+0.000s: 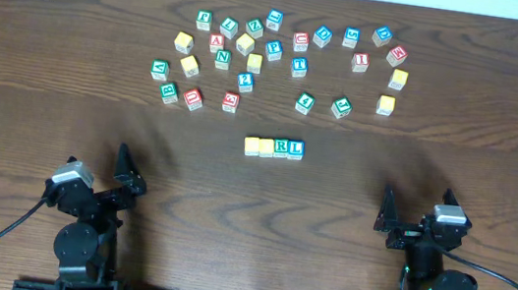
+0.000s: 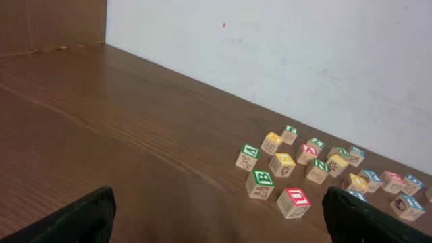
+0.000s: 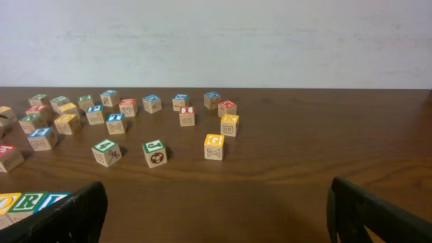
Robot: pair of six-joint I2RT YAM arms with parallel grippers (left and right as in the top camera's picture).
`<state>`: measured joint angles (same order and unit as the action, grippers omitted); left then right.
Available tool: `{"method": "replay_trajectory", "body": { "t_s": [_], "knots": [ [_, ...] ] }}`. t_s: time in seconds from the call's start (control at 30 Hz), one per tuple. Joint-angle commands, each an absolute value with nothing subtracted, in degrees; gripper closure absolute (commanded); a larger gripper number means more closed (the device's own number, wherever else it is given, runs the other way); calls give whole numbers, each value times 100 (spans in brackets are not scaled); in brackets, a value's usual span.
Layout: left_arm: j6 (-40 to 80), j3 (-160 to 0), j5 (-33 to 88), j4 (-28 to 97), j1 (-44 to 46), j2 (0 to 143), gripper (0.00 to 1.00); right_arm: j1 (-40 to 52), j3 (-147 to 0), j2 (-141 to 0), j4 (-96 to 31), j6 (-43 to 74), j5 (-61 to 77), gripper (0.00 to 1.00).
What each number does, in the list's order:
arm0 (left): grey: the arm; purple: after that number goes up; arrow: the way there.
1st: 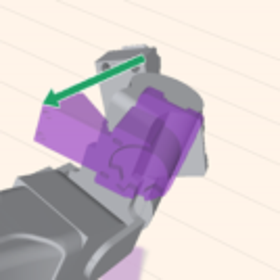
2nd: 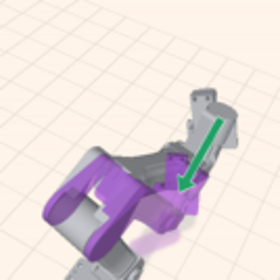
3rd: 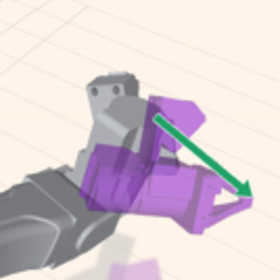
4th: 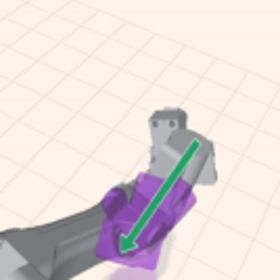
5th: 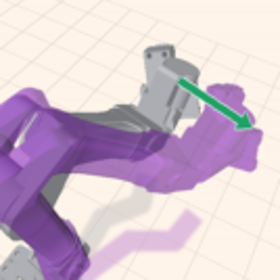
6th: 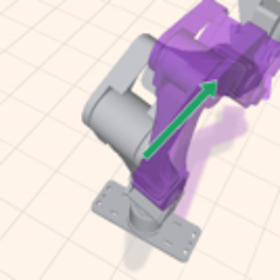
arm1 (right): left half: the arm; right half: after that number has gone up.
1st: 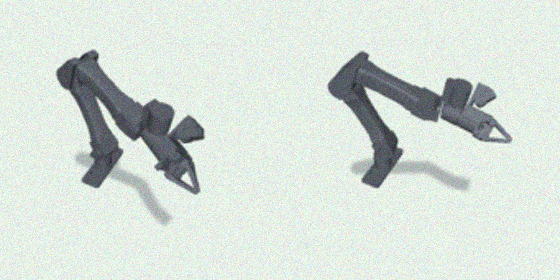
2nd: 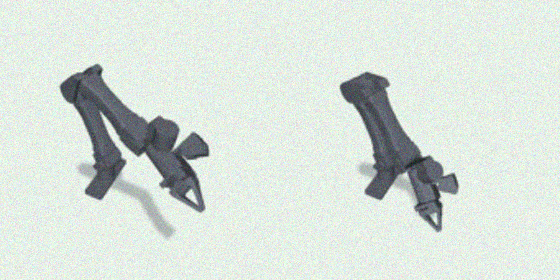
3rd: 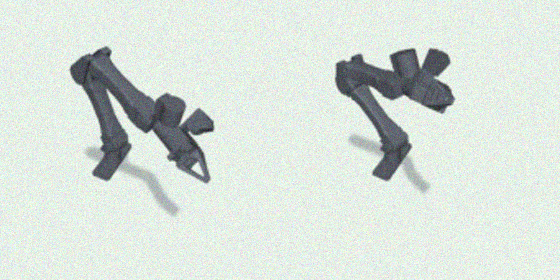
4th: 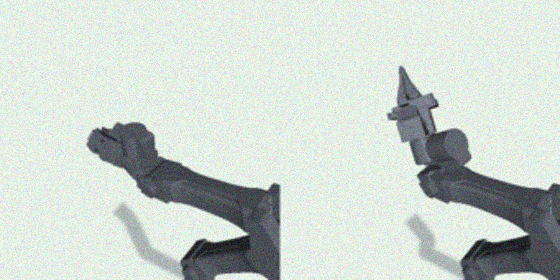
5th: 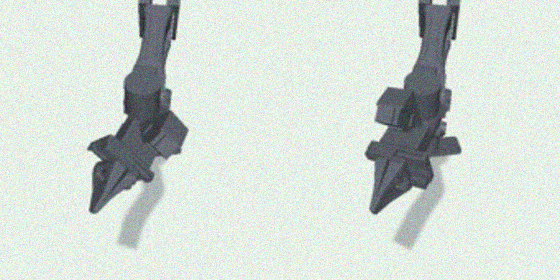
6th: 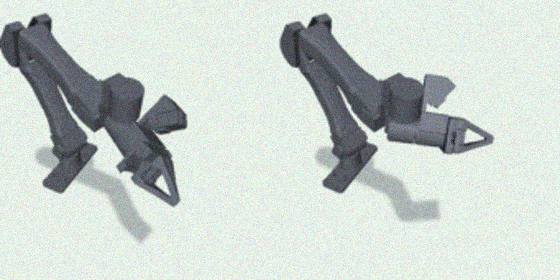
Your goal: Spell out CORL
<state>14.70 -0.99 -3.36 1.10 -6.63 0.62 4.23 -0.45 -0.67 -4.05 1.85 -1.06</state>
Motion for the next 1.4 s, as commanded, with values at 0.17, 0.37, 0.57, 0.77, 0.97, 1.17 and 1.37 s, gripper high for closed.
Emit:
{"method": "replay_trajectory", "body": {
  "t_s": [0.17,0.37,0.57,0.77,0.97,1.17,1.37],
  "knots": [
    [1356,-23,-464,379,-639,8,4,458,-32,-30,-423,99,-93,1],
    [1356,-23,-467,379,-558,10,4,460,-32,-30,-423,99,-93,1],
    [1356,-23,-467,379,-388,10,4,458,-32,-30,-423,102,-95,1],
    [1356,-23,-467,379,-388,10,4,460,-32,-30,-423,102,-93,1],
    [1356,-23,-467,379,-388,23,4,460,-32,-30,-423,99,-93,1],
    [1356,-23,-467,379,-388,23,4,460,-32,-30,-423,102,-93,1],
    [1356,-23,-467,379,-388,23,4,458,-32,-30,-423,102,-93,1]
  ]
}}
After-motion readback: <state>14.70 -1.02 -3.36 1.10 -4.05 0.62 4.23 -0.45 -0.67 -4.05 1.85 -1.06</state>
